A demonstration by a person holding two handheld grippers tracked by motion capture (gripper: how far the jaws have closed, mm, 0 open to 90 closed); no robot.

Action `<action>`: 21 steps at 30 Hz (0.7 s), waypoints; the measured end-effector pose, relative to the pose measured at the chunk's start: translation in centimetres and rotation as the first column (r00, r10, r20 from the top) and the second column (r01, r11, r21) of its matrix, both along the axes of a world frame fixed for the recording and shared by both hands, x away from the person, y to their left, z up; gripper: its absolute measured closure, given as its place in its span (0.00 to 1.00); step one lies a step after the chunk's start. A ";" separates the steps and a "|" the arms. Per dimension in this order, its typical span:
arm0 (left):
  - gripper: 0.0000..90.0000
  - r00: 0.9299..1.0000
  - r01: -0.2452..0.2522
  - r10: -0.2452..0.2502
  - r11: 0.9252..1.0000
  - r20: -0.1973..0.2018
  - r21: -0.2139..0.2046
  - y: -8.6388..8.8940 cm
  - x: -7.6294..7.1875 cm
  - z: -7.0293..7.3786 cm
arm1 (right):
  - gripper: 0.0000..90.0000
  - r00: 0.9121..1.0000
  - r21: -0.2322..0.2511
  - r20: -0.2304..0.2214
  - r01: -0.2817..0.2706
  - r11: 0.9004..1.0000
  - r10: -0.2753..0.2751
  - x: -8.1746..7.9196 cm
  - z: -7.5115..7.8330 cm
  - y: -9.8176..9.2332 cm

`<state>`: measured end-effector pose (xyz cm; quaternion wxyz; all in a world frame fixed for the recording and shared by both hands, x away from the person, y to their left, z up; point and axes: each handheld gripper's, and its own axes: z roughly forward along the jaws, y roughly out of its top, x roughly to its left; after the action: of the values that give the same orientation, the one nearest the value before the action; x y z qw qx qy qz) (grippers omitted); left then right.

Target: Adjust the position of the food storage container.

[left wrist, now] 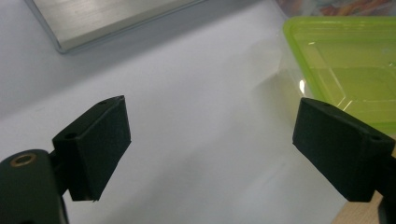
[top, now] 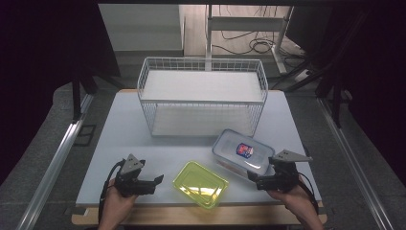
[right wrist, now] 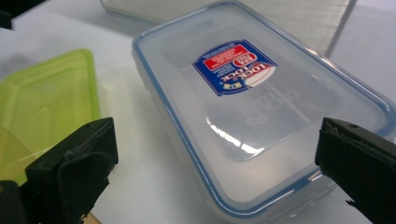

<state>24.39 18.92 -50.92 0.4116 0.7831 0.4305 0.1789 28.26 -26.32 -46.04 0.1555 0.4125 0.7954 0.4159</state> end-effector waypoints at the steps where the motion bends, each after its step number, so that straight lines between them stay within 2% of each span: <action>1: 0.12 1.000 -0.002 0.002 1.000 0.004 0.000 -0.1 -0.1 0.1 | 0.00 1.000 -0.007 0.003 -0.004 1.000 0.004 0.0 0.0 0.0; 2: 0.12 1.000 0.003 -0.003 1.000 -0.008 -0.002 -0.2 -0.2 0.1 | 0.00 1.000 -0.007 0.003 -0.004 1.000 0.004 0.0 0.0 0.0; 5: 0.11 0.999 0.026 -0.029 0.997 -0.039 -0.067 0.1 -0.1 0.0 | 0.00 1.000 -0.009 -0.001 -0.001 1.000 0.001 -0.1 0.0 0.2; 10: 0.07 0.999 0.017 -0.020 0.999 -0.046 -0.049 0.2 -0.1 -0.1 | 0.03 0.999 -0.033 -0.007 0.041 0.999 -0.041 0.1 -0.1 0.3; 14: 0.07 0.998 0.035 -0.038 0.997 -0.042 -0.071 -0.1 -0.2 0.2 | 0.06 0.999 -0.042 -0.012 0.050 0.998 -0.051 0.1 -0.2 0.4; 16: 0.09 0.998 0.047 -0.050 0.996 -0.036 -0.071 -0.4 -0.3 0.4 | 0.07 0.999 -0.045 -0.005 0.054 0.998 -0.054 0.1 -0.2 0.5; 19: 0.19 0.997 0.067 -0.069 0.996 -0.018 -0.060 -0.8 -0.6 0.8 | 0.09 0.999 -0.055 0.008 0.049 0.997 -0.048 0.1 -0.2 0.6; 21: 0.23 0.996 0.085 -0.086 0.994 -0.008 -0.075 -1.1 -0.9 1.2 | 0.10 0.999 -0.057 0.010 0.046 0.997 -0.045 0.1 -0.3 0.7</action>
<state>23.52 17.84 -49.70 0.4452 0.7859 0.4054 0.1404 28.31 -25.65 -46.30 0.1802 0.4240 0.7966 0.3913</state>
